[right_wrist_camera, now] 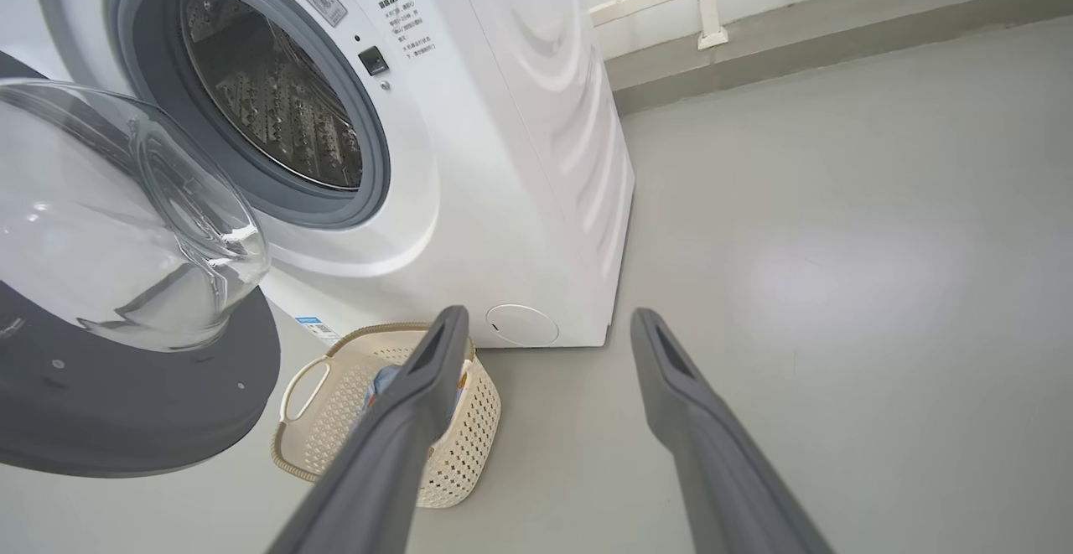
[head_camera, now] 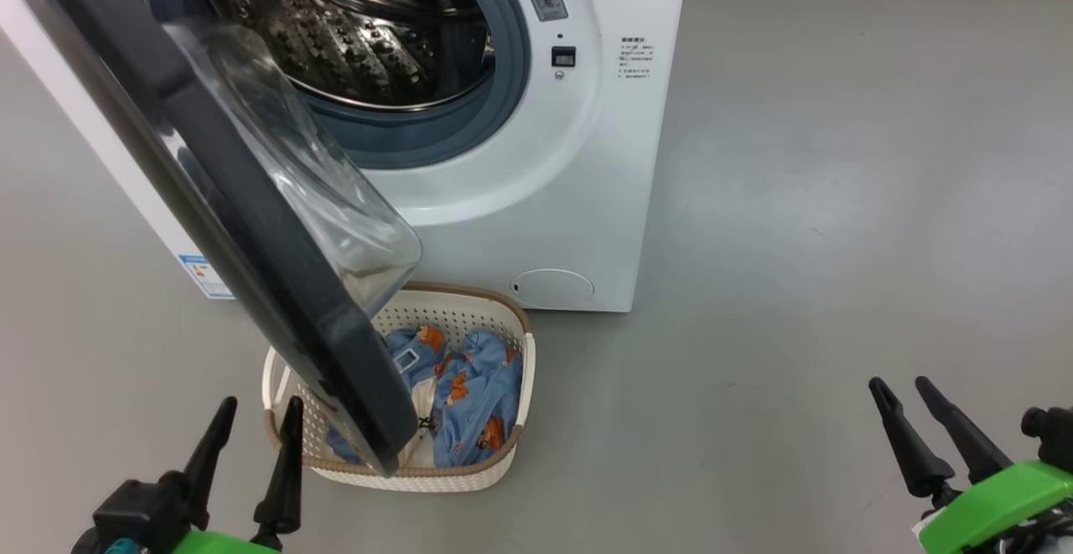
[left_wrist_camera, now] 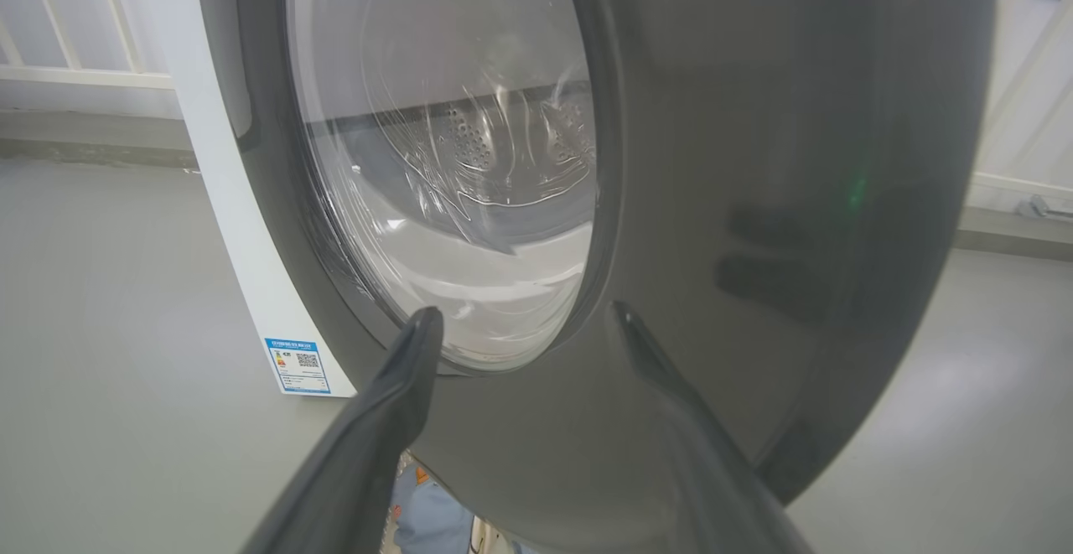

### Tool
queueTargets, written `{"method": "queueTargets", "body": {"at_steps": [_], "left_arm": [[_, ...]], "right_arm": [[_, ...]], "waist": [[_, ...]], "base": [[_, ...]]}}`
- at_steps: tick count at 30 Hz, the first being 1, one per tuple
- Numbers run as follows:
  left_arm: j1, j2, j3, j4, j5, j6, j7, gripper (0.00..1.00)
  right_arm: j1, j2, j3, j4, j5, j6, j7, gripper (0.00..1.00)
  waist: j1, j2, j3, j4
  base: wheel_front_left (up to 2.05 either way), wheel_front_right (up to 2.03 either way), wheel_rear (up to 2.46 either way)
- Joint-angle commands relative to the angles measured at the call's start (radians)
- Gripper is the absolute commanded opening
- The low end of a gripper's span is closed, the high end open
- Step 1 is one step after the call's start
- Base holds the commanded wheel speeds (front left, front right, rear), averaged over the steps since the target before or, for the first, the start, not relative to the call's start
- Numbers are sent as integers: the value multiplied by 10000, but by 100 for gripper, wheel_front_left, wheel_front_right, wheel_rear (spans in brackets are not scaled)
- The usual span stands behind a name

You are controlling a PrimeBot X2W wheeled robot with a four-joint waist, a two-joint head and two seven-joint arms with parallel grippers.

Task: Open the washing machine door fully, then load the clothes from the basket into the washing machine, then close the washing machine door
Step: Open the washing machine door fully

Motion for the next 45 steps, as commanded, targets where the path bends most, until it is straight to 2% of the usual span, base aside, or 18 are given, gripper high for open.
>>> {"method": "queueTargets", "body": {"at_steps": [1, 7, 10, 14, 25, 38, 39, 40, 41, 45], "left_arm": [[-148, 176, 385, -279, -30, -16, -63, 100], [-132, 176, 385, -287, -24, -16, -63, 100], [-122, 177, 388, -294, -18, -16, -63, 100], [-108, 176, 378, -300, -13, -16, -63, 100], [-132, 128, 423, -218, -54, -16, -63, 100], [-203, 70, 589, -117, -62, -16, -63, 100], [-216, 47, 663, -103, -57, -16, -63, 44], [-232, 19, 757, -98, -69, -16, -63, 7], [-249, -7, 872, -104, -74, -16, -63, 0], [-361, -204, 1619, -306, -199, -16, -63, 0]], "right_arm": [[211, -145, -131, -312, -383, 29, -120, 100], [1052, 608, -1647, -1068, -2298, 29, -121, 100], [1577, 1235, -2685, -1674, -3479, 29, -121, 100], [1862, 1673, -3304, -2034, -4066, 29, -121, 100], [2300, 2304, -3844, -2003, -4823, 29, -122, 100], [2276, 2376, -3894, -1885, -5049, 29, -122, 100], [2277, 2377, -3908, -1889, -5061, 29, -122, 100], [2282, 2380, -3922, -1892, -5075, 29, -122, 100], [2292, 2384, -3940, -1897, -5098, 29, -122, 100], [2341, 2404, -3985, -1902, -5161, 29, -122, 100]], "waist": [[-1, -1, 0, 10], [-1, -1, -23, 32], [-1, -1, -48, 48], [-1, -1, -65, 63], [-1, -1, -76, 122], [-1, -1, -44, 191], [-1, -1, -50, 203], [-1, -1, -60, 215], [-1, -1, -71, 230], [-1, -1, -111, 295]], "base": [[0, 0, 0], [0, 0, 0], [0, 0, 0], [0, 0, 0], [0, 0, 0], [0, 0, 0], [0, 0, 0], [0, 0, 0], [0, 0, 0], [0, 0, 0]]}}
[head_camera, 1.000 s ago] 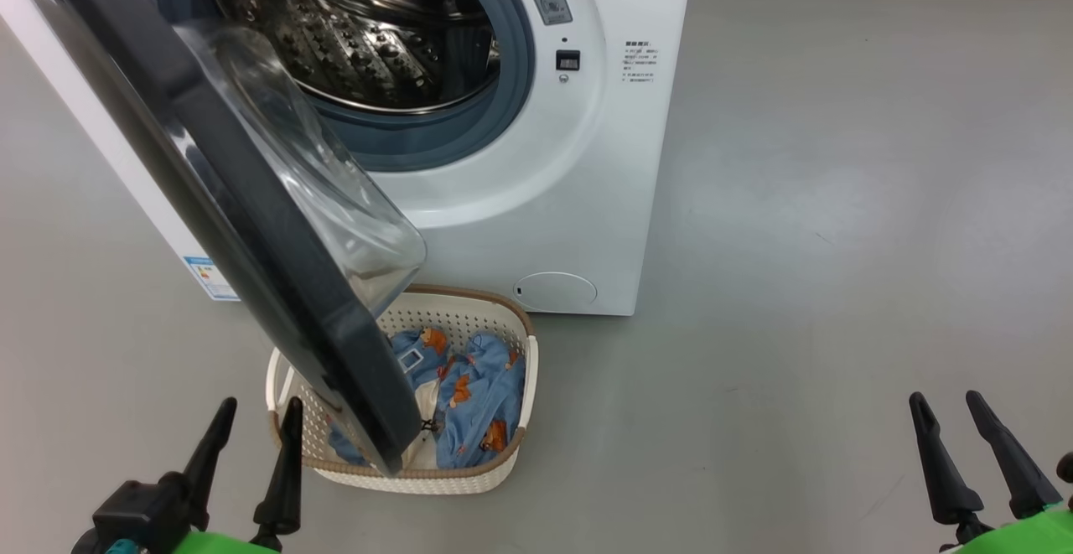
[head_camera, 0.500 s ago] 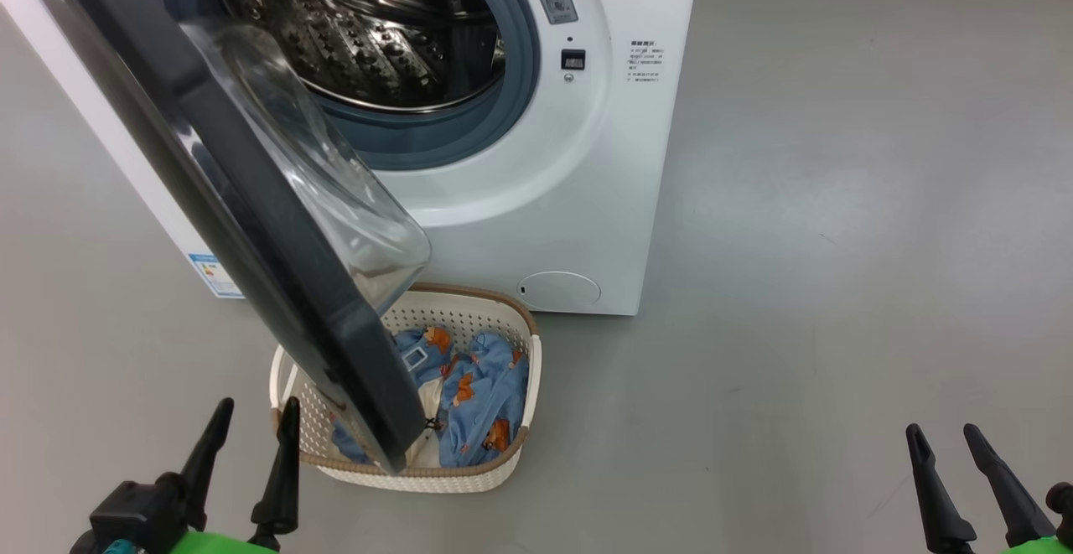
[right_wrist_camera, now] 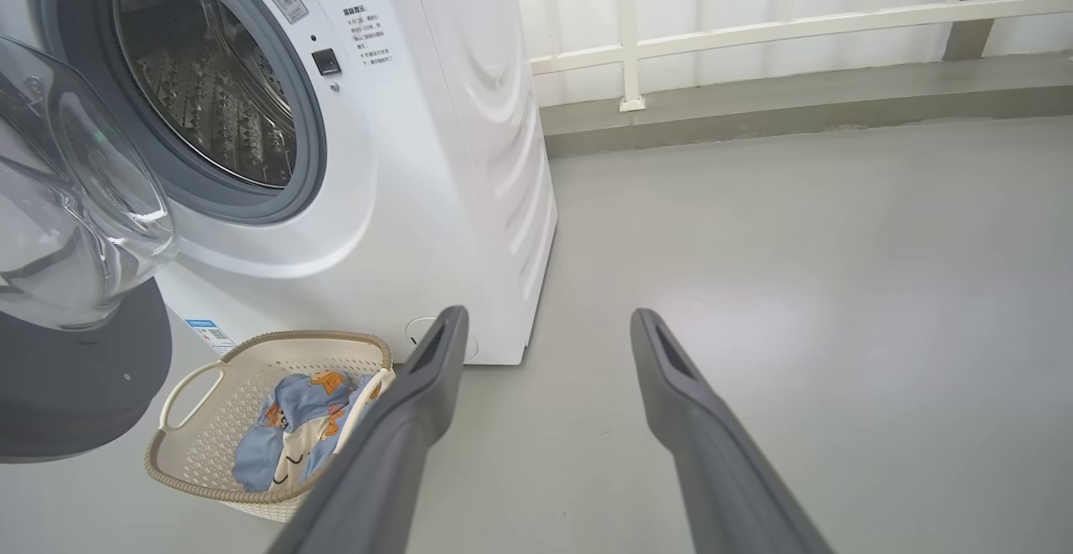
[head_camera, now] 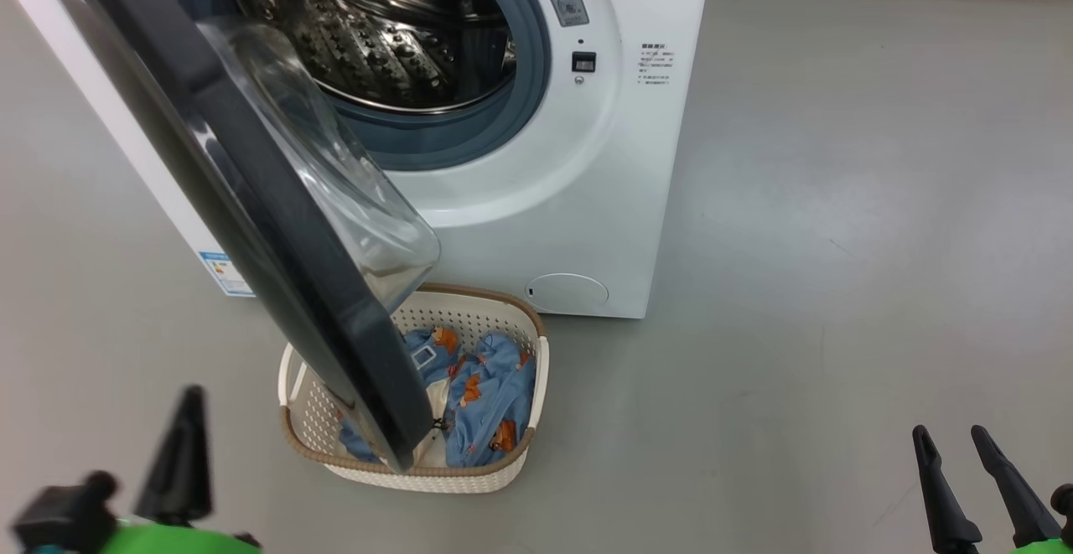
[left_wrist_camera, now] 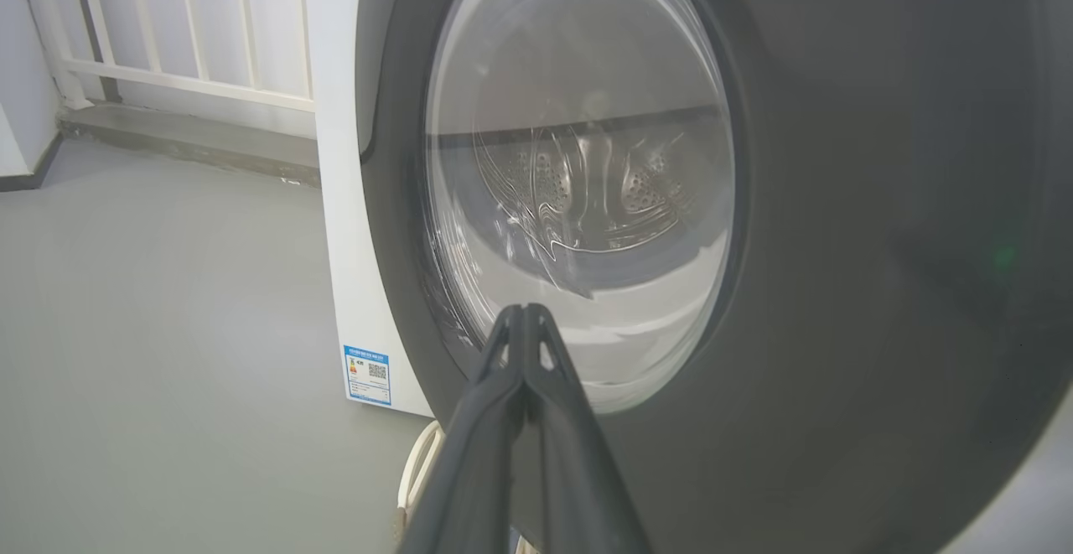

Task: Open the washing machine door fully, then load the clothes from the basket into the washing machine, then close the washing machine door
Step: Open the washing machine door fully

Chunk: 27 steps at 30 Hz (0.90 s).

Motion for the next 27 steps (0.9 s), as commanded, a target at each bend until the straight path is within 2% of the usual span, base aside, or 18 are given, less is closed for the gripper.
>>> {"method": "queueTargets", "body": {"at_steps": [1, 6, 10, 14, 19, 23, 27], "left_arm": [[-420, 80, 738, -433, -122, -16, -63, 0], [-709, -221, 1817, -1615, -188, -16, -63, 0], [-872, -378, 1685, -3051, -135, -16, -63, 0], [-972, -502, 717, -4599, -38, -16, -63, 0], [-962, -681, -1252, -5650, 174, -15, 169, 0], [-902, -787, -2864, -5240, 250, 35, 505, 0], [-958, -835, -3693, -4046, 81, 195, 567, 0]], "right_arm": [[-1, -186, 158, -212, -113, 29, -120, 100], [13, -207, 157, -214, -147, 29, -120, 100], [7, -199, 136, -243, -167, 29, -120, 100], [-47, -212, 135, -291, -195, 29, -120, 100], [-89, -227, 114, -324, -236, 29, -120, 100], [-170, -212, 141, -323, -273, 29, -120, 100], [-241, -222, 216, -290, -301, 29, -120, 100]], "waist": [[-1, -1, -19, 35], [-1, -1, -39, 92], [-1, -1, -8, 115], [-1, -1, 59, 95], [-1, -1, 128, 55], [-1, -1, 184, -9], [-1, -1, 238, -50]], "base": [[0, 0, 0], [0, 0, 0], [0, 0, 0], [0, 0, 0], [0, 0, 0], [0, 0, 0], [0, 0, 0]]}}
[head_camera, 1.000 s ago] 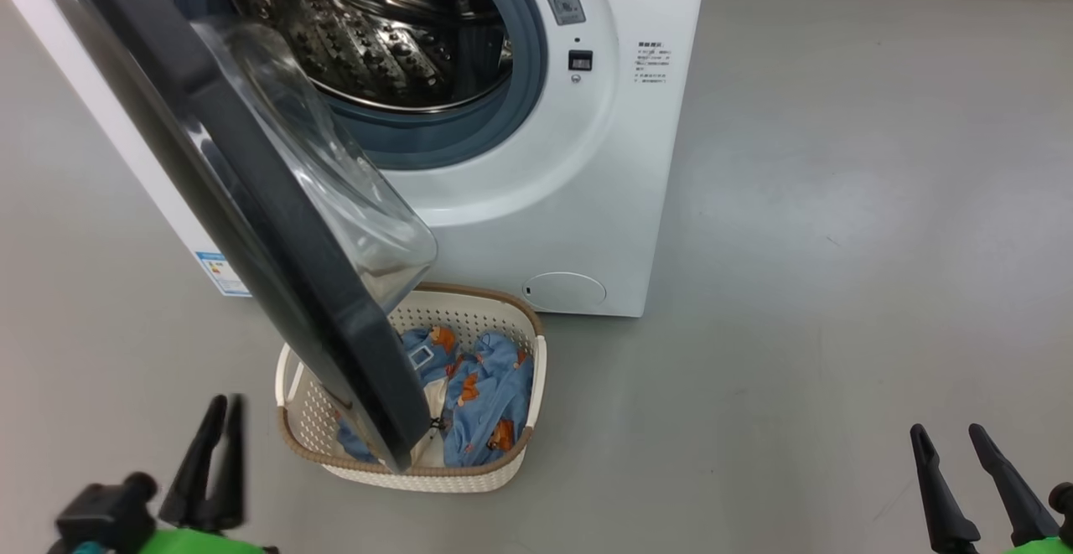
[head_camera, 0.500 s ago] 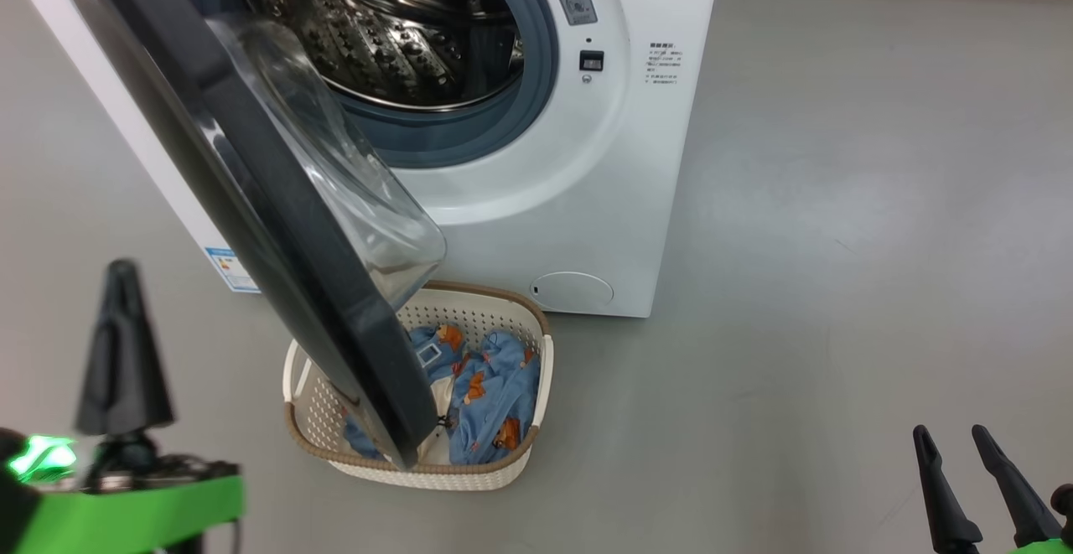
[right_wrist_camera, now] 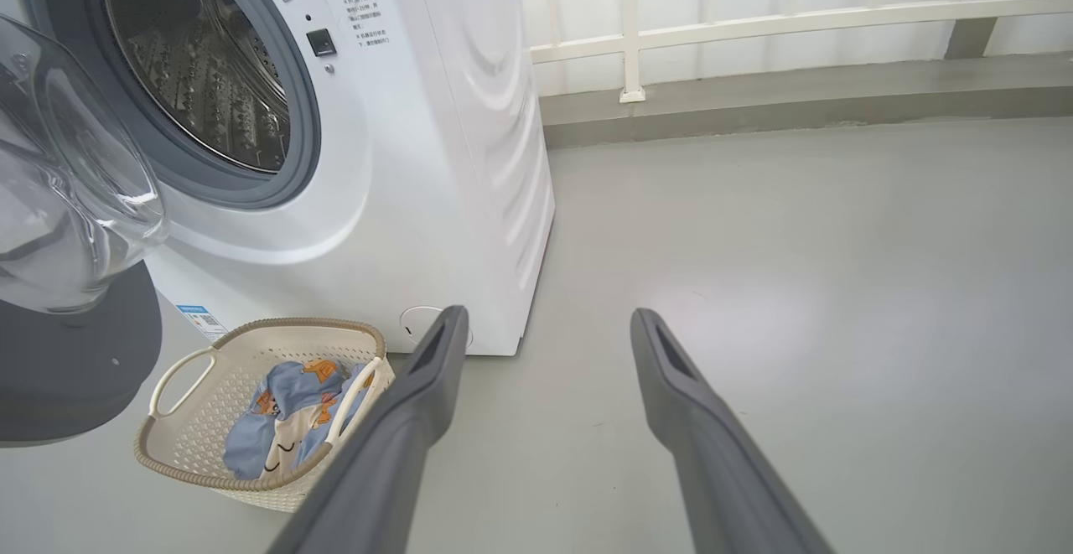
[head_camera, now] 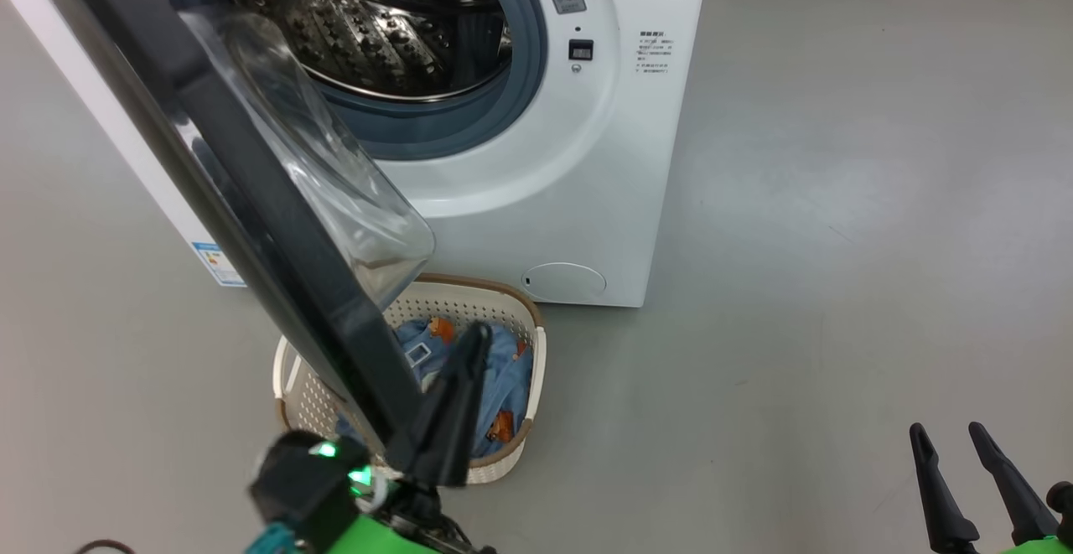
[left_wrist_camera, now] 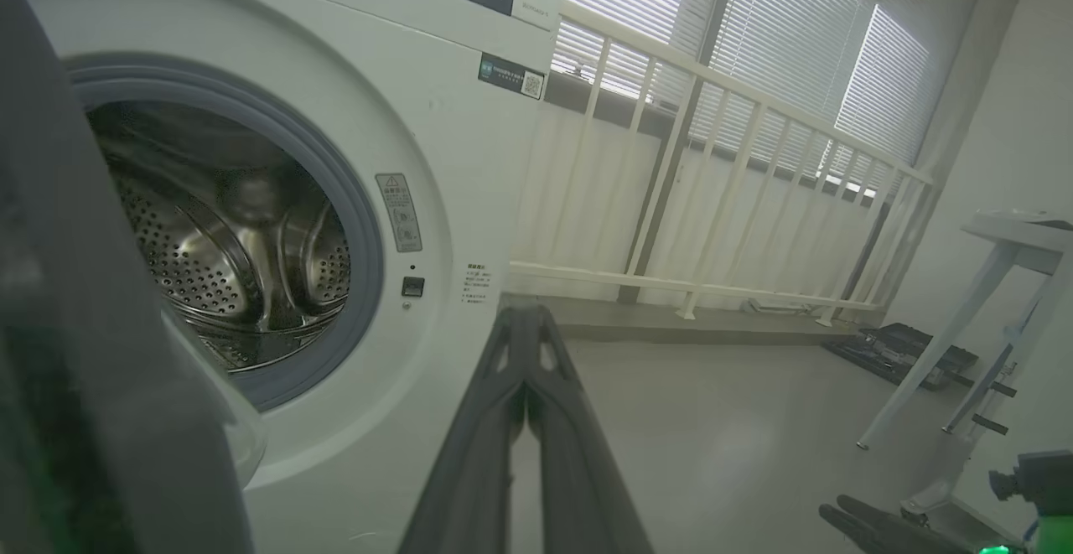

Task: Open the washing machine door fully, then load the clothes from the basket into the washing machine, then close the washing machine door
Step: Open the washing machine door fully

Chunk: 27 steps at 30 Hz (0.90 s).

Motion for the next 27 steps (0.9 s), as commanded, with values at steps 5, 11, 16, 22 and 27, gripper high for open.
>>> {"method": "queueTargets", "body": {"at_steps": [5, 11, 16, 22, 27], "left_arm": [[-577, 20, 170, 1335, -256, 314, -99, 0], [-1009, 12, 512, 2758, -547, 528, -394, 0], [-1118, 11, 659, 3199, -619, 614, -487, 0], [-1093, 74, 862, 3463, -673, 585, -547, 0], [-1039, 160, 1113, 3595, -723, 599, -575, 0]], "right_arm": [[-285, -234, 242, -204, -93, 29, -120, 100], [-235, -197, 171, -222, -121, 29, -120, 100], [-184, -157, 210, -245, -135, 29, -120, 100], [-169, -143, 213, -303, -150, 29, -120, 100], [-180, -166, 224, -338, -149, 29, -120, 100]], "waist": [[0, 0, 52, -17], [0, 0, -10, -14], [0, 0, -74, 1], [0, 0, -65, 132], [0, 0, -46, 302]], "base": [[0, 0, 0], [0, 0, 0], [0, 0, 0], [0, 0, 0], [0, 0, 0]]}}
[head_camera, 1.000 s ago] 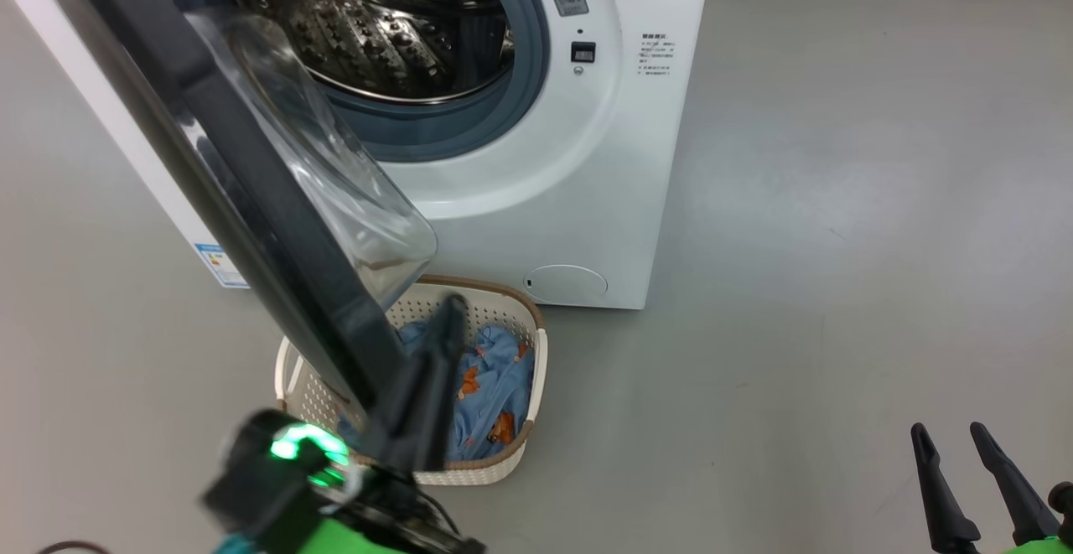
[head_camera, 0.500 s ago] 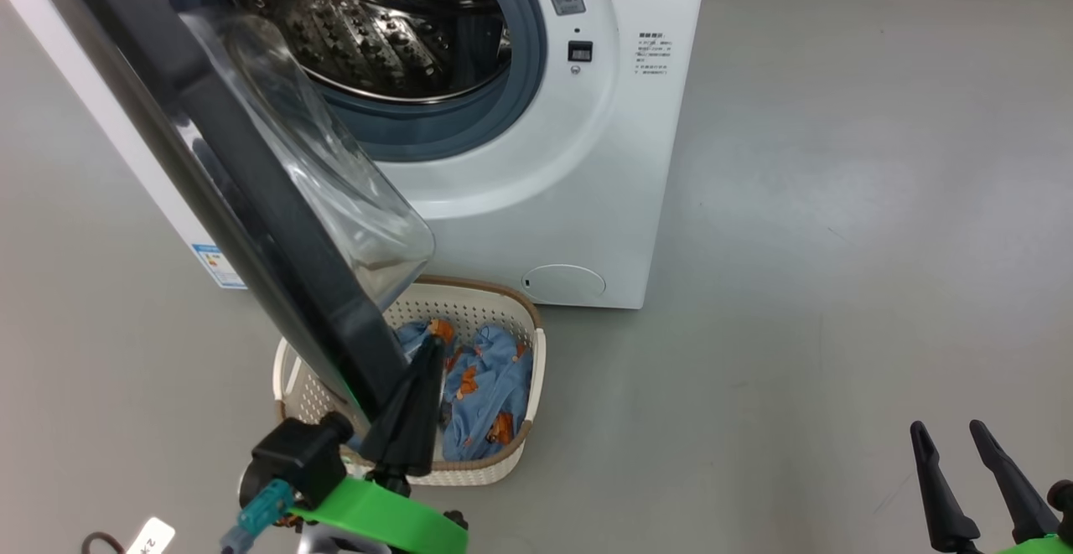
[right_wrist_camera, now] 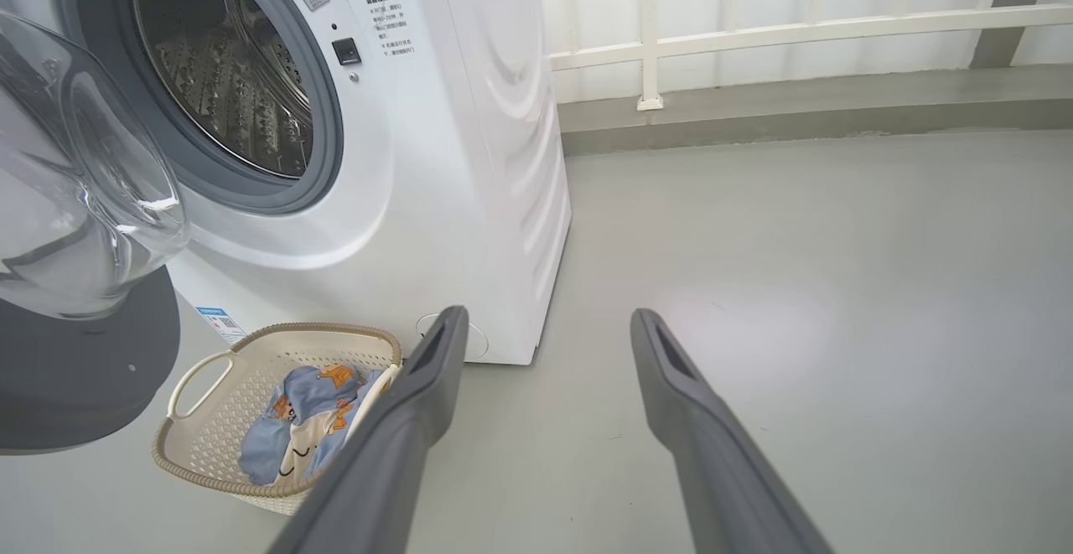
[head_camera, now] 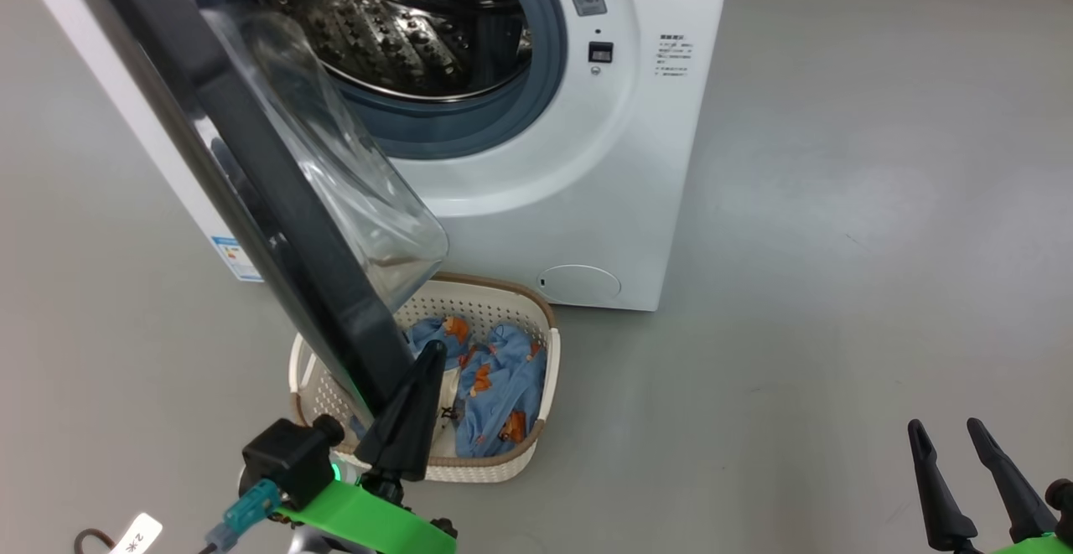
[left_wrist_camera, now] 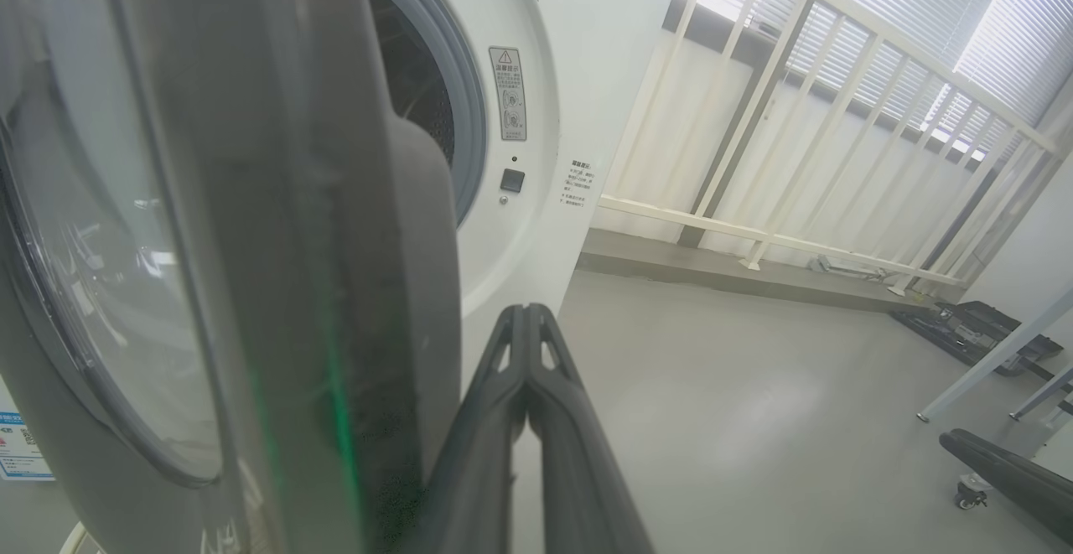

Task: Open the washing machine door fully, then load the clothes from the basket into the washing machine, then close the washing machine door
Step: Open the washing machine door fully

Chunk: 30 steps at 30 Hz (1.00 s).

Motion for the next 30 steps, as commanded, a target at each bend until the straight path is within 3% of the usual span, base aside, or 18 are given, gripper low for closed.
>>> {"method": "queueTargets", "body": {"at_steps": [1, 19, 30], "left_arm": [[-274, 212, 620, -91, -91, 74, -109, 0], [63, 471, 1157, -109, -50, 167, -132, 0], [688, 866, 1707, -604, -50, 698, -108, 0]], "right_arm": [[-140, -219, 227, -266, -130, 29, -120, 100], [-186, -261, 222, -380, -162, 29, -120, 100], [-211, -270, 244, -350, -152, 29, -120, 100]], "waist": [[0, 0, 6, 116], [0, 0, 237, 926], [0, 0, 302, 1557]], "base": [[0, 0, 0], [0, 0, 0], [0, 0, 0]]}}
